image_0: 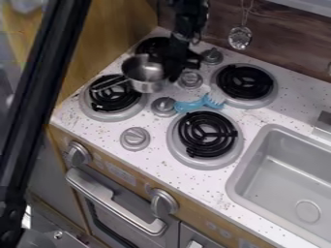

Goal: Move the metal pot to lower left burner

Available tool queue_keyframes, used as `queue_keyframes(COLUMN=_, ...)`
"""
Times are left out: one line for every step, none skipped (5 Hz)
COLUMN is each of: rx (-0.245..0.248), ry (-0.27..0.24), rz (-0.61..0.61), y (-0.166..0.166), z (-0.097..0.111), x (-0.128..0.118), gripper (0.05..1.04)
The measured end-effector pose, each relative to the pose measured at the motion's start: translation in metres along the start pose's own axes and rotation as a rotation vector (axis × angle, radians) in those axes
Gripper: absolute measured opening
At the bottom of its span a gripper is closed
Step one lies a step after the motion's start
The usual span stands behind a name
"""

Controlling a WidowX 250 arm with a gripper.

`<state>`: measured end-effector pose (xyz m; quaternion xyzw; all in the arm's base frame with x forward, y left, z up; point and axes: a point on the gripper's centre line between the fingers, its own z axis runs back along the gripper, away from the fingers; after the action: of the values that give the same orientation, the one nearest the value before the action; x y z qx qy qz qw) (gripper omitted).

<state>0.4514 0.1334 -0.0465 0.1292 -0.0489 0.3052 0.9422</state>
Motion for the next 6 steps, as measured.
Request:
queue_keyframes(rx=0.037, ry=0.013, rz=0.07, y=0.029, z=-0.018, x=0.011, gripper=0.07)
queue_keyframes(rx=0.038, ry=0.045, rz=0.12, y=0.048, z=-0.028, x=0.008, gripper=0.07)
queue_keyframes(rx=0.022, ry=0.046, rz=0.134, y=0.052, z=-0.03, x=0.005, gripper=0.07)
queue_keyframes(rx=-0.007, ry=0.079, rz=0.149, y=0.056, z=-0.031, x=-0.002, gripper=0.087)
queue_keyframes(rx=-0.024, ry=0.106, rz=0.124, y=0.06, z=-0.03, x=-0.012, gripper=0.241)
queue_keyframes(rx=-0.049, ry=0.104, rz=0.109, y=0.062, z=-0.016, x=-0.022, gripper=0.509)
